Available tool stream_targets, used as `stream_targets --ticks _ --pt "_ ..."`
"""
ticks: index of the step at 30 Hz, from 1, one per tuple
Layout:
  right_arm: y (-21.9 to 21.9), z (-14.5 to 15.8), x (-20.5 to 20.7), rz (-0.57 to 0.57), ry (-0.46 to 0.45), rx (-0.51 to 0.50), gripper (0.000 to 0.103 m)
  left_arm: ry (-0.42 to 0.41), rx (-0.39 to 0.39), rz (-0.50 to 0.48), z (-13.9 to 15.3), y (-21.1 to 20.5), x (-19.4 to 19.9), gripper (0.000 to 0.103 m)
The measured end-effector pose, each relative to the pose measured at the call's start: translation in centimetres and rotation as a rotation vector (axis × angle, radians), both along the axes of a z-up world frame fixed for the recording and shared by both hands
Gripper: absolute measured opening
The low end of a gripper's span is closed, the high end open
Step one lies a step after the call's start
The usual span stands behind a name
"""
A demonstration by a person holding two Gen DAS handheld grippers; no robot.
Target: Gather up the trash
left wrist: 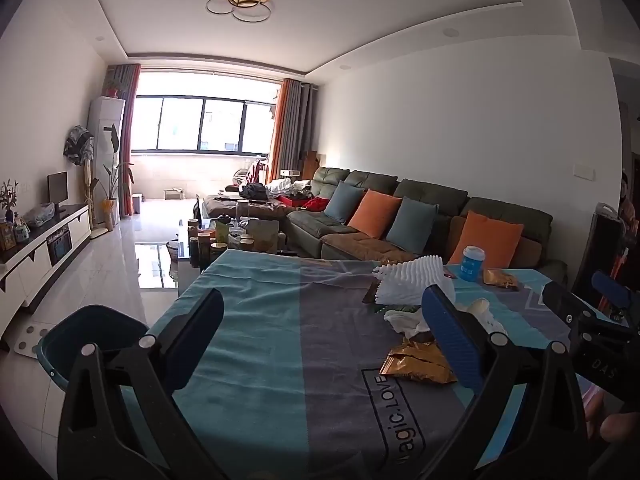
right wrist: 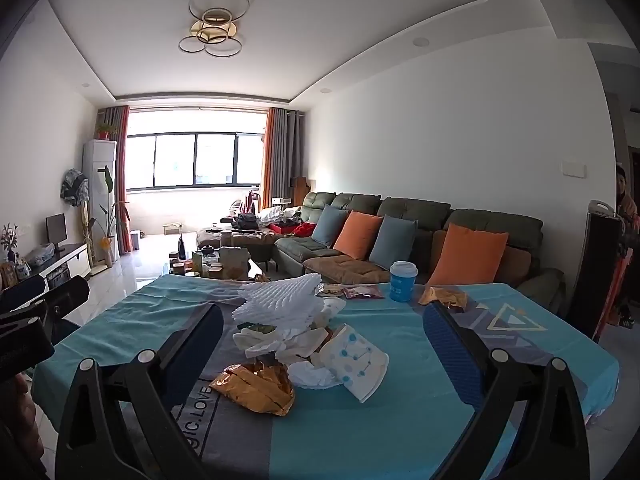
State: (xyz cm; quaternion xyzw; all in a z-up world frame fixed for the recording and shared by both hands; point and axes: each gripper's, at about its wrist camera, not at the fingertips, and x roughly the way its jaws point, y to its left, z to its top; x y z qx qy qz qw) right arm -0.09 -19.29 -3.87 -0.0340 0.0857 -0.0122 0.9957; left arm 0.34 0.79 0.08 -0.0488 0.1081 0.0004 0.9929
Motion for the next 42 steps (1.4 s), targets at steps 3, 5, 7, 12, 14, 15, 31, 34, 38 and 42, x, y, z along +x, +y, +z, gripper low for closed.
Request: stream_targets --ticks 3,5,7,12,14,15,31,34,38,42 --pt "0.0 0.1 0.0 -0.003 -0.002 0.002 0.097 -0.005 -0.002 -0.004 0.1 -0.1 -0.1 0.098" --pt "0.0 0.1 0.0 -0.005 -0.002 0.002 0.097 -0.005 -0.003 -0.007 0.2 -0.3 0.0 0.098" --pt "0.0 0.1 0.0 -0.006 -0.003 0.002 0.097 -0.006 -0.007 -0.009 0.3 -0.4 0.0 0.098" --pt "-0.1 0.2 -0.1 -0.009 -0.006 0.003 0.097 -0.006 -0.011 -0.012 -0.1 0.1 -0.1 0.098" --pt "-0.1 0.1 -0.1 -0.009 -0.007 0.004 0.097 -0.006 -0.012 -0.011 -0.1 0.0 -0.1 0.098" --pt "0.0 0.1 0.0 -0.009 -0.006 0.004 0.097 -0.007 -0.013 -0.011 -0.1 0.0 -0.1 0.098" --pt "-0.4 0.0 0.4 -0.026 0.013 0.010 0.097 0.015 -0.011 -0.018 -0.1 0.1 0.9 0.098" --pt "-0.8 -0.1 0.9 -0.035 0.022 0.016 0.097 0.023 -0.005 -0.016 0.0 0.0 1.4 0.098" --pt "-1.2 -0.6 2.0 -0.042 0.041 0.017 0.097 0.037 0.006 -0.013 -0.2 0.1 2.3 0.098" --pt "-1.8 -1.1 3.8 -0.042 0.089 0.018 0.097 0.074 0.016 -0.027 -0.2 -0.1 4.2 0.098"
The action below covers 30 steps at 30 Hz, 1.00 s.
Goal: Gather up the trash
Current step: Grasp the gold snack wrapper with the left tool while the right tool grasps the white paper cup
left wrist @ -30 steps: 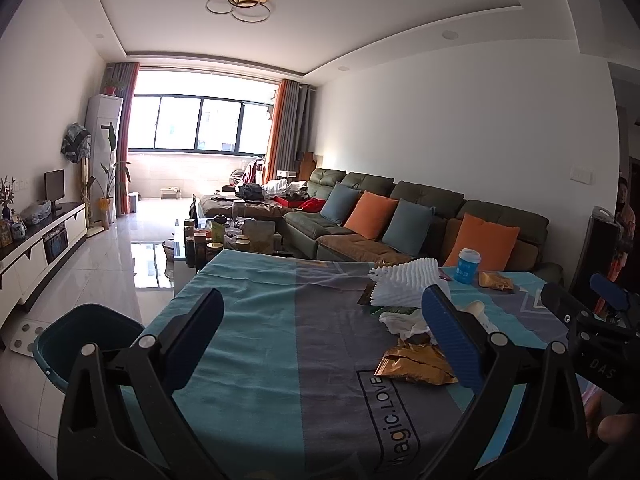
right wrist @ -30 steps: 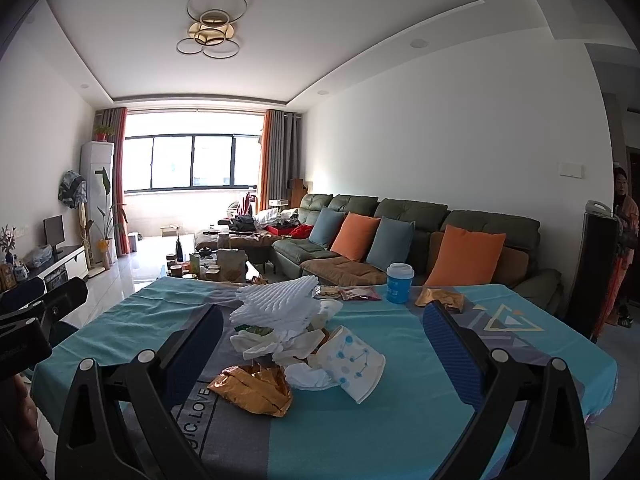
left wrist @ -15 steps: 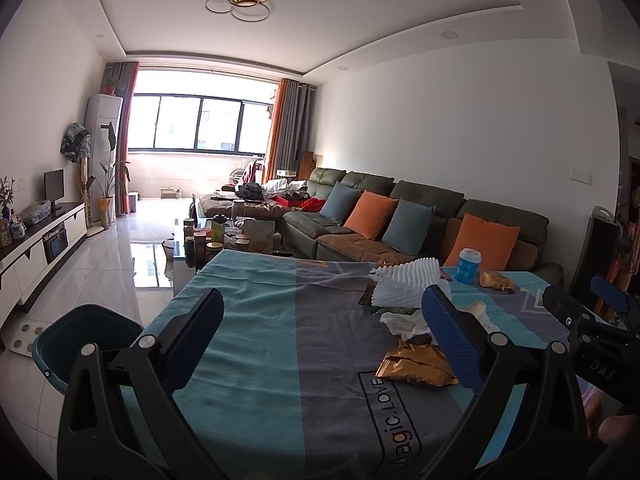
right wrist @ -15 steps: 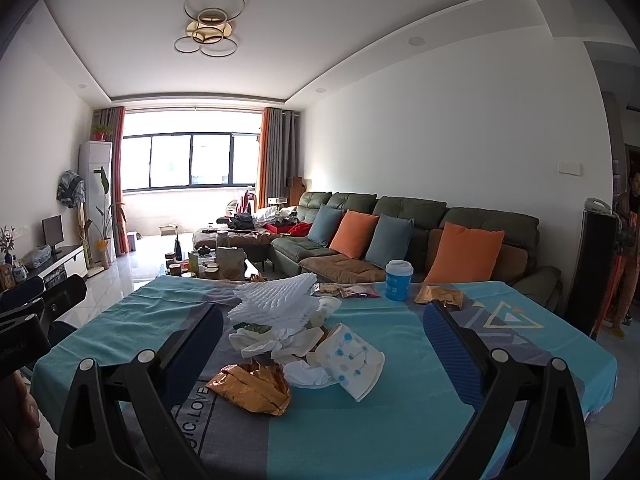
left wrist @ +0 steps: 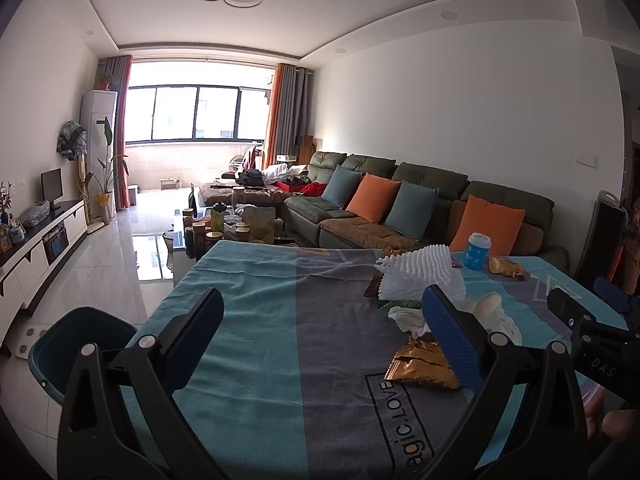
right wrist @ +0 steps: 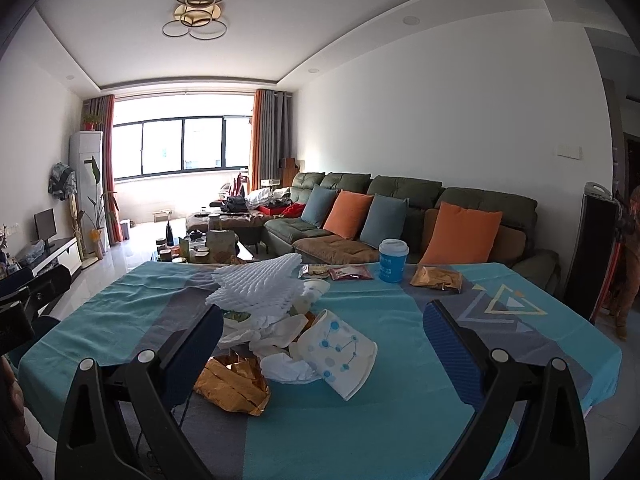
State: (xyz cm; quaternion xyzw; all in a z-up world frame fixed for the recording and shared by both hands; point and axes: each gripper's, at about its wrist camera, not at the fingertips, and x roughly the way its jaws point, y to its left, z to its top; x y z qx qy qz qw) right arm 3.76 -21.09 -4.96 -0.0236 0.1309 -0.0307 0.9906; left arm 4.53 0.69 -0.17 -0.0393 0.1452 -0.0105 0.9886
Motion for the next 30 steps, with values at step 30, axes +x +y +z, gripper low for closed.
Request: stream_targets --ticks 30 --pt "-7.1 -6.6 11.6 0.120 0.442 0.486 0.097 0.559 0.238 -0.467 -10.3 -12.8 14.1 0.098"
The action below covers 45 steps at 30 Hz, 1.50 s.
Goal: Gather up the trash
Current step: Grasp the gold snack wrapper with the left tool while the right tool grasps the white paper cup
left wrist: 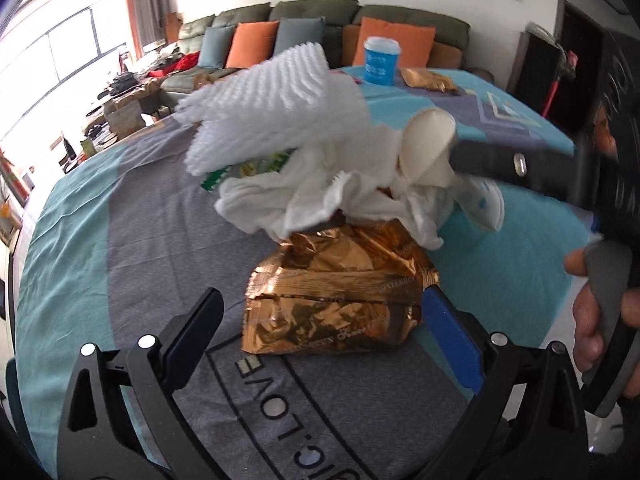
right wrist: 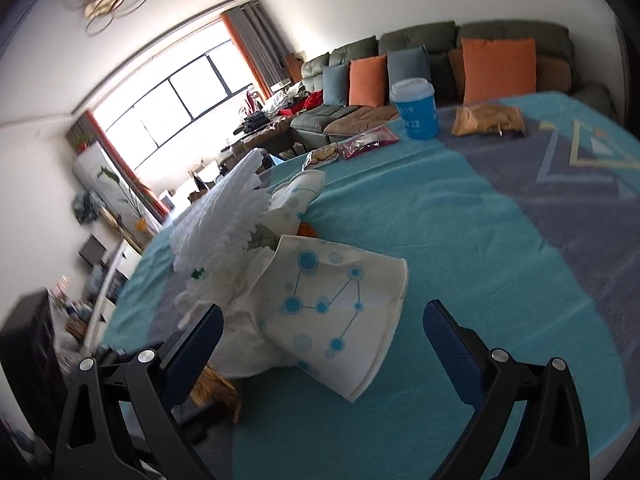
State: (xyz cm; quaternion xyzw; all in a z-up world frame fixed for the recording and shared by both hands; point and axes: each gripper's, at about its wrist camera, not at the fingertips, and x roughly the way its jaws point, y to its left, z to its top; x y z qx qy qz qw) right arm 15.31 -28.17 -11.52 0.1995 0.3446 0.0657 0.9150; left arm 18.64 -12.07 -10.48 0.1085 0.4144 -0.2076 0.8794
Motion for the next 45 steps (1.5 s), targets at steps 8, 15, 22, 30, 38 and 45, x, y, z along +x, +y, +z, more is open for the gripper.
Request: stream_targets --ticks 8,15,22,30,38,45 --pt "-0.7 -1.3 1.7 -0.063 0.071 0.234 0.097 -0.010 0.037 -0.077 -1.0 -2.3 -0.3 0.098" --pt "-0.8 -1.8 2.0 -0.077 0.083 0.234 0.089 -0.043 0.053 -0.061 -1.7 -3.3 -0.4 0.096" --pt "-0.9 -1.9 1.7 -0.072 0.074 0.204 0.073 -0.101 0.080 -0.053 -1.6 -2.9 -1.8 0.074" --pt "-1.3 -1.5 1.4 -0.061 0.044 0.208 0.072 -0.161 0.103 -0.047 -1.7 -3.0 -3.1 0.034" --pt "-1.6 -0.3 0.4 -0.058 -0.002 0.184 0.067 -0.172 0.075 -0.036 -0.8 -2.2 -2.9 0.010" --pt "-1.4 0.4 0.4 -0.042 -0.011 0.127 0.051 -0.171 0.016 -0.026 0.3 -0.2 -3.9 0.006"
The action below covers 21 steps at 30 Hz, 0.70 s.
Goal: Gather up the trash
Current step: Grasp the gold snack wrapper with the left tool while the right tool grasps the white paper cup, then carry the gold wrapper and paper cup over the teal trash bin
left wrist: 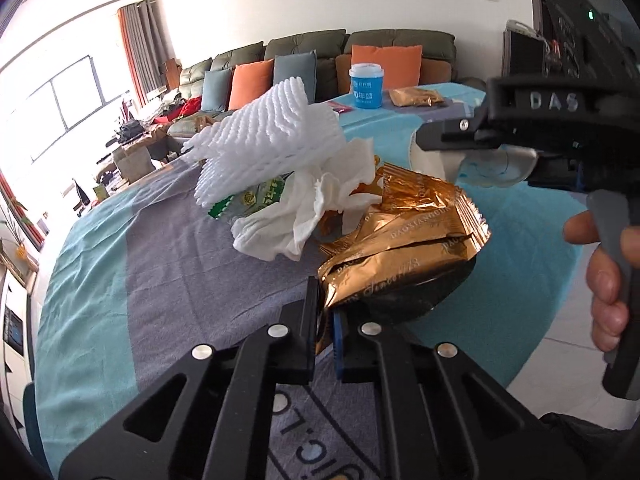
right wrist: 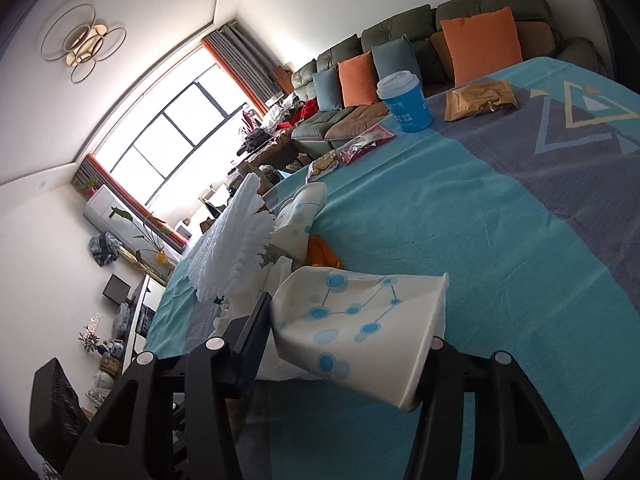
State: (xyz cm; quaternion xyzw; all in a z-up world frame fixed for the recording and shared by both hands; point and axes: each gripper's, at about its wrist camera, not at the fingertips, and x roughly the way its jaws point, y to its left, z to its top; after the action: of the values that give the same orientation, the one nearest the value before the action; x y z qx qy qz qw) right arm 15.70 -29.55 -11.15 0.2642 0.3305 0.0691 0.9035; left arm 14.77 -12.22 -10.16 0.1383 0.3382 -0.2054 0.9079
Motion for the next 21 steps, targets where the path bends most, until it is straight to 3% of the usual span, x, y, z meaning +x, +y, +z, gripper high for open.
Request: stream_targets --ticks 9,21 --pt "1.3 2.2 -0.5 0.030 -0.055 -0.087 0.050 -0.014 -0.081 0.077 2.6 4.0 -1.0 0.006" --pt "10.6 7.0 0.3 0.288 -0.182 -0.193 0.050 -0.116 -0.161 0.344 6.9 15.6 -4.6 0.006"
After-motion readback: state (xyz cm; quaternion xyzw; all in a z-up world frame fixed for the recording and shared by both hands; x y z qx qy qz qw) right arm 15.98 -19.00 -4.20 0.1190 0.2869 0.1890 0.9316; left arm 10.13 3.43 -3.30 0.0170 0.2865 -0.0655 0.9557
